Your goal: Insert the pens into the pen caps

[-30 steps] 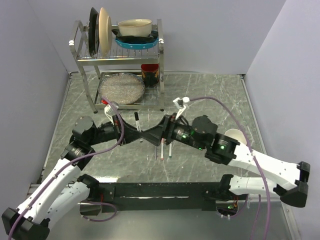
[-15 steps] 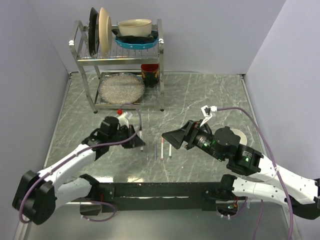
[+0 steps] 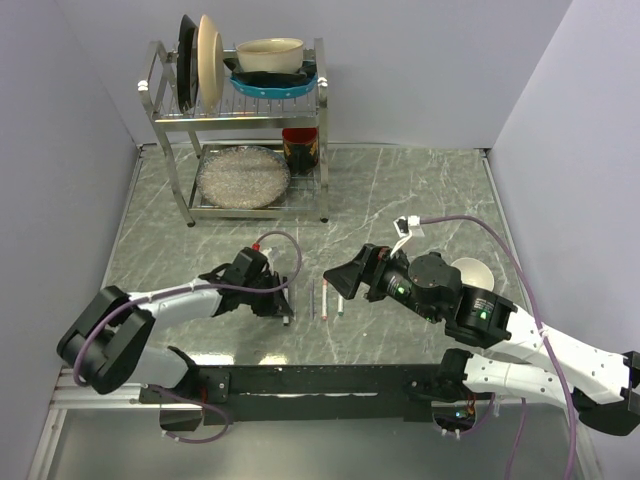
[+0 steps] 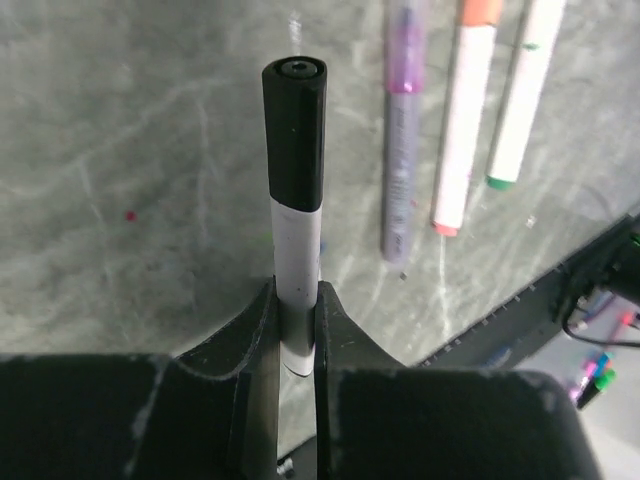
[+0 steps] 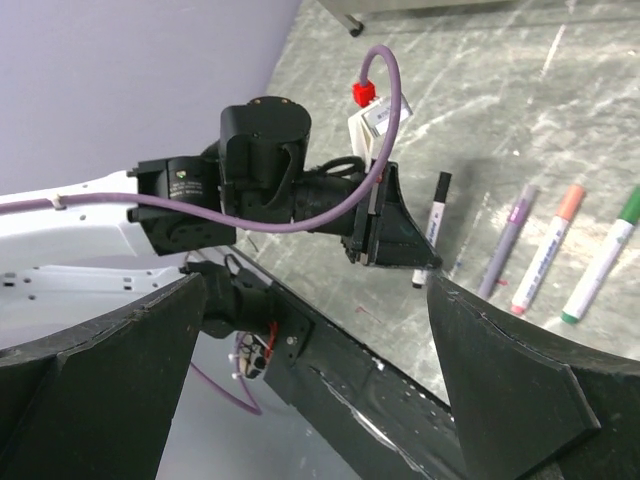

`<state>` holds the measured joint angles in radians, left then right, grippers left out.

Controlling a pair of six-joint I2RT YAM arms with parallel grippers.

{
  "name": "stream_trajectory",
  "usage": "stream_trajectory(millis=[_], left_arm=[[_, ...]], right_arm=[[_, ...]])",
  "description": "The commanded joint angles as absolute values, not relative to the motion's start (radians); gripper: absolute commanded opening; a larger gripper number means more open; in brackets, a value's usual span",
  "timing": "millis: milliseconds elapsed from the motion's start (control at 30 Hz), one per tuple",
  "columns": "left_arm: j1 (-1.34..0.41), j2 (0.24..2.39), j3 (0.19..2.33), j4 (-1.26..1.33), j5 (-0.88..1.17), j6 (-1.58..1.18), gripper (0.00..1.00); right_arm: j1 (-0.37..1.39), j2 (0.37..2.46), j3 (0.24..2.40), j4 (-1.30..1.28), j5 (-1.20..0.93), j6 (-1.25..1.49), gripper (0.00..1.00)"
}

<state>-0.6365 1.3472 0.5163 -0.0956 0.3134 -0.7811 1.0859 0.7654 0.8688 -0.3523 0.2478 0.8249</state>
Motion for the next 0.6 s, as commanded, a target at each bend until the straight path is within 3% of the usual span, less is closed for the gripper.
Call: stream_trajectory(millis=[0, 100, 167, 267, 433, 567], left_arm=[[-0.640, 1.399, 0.583, -0.064, 0.267, -0.776, 0.10], [-0.641, 1.445, 0.616, -0.084, 0.271, -0.767, 0.16], [-0.641, 1.447, 0.633, -0.121, 0.258, -0.765, 0.27], [-0.641, 1.360, 0.641, -0.146, 0.226, -0.770, 0.40], [-0.641, 1.215, 0.715, -0.303, 0.166, -0.747, 0.50], [-0.641, 1.054, 0.805, -0.393, 0.141, -0.646, 0.83]], right_arm=[[1.081, 0.755, 0.897, -0.373, 0.288, 0.822, 1.00], [1.081, 0.755, 0.894, -0.385, 0.291, 0.831, 1.00], [1.080, 0.765, 0.911, -0.426, 0.307, 0.841, 1.00], [1.081, 0.772, 0.936, -0.485, 0.328, 0.857, 1.00], [1.081, 0.756, 0.971, -0.546, 0.308, 0.879, 1.00], [1.081, 0.726, 0.971, -0.569, 0.319, 0.881, 1.00]])
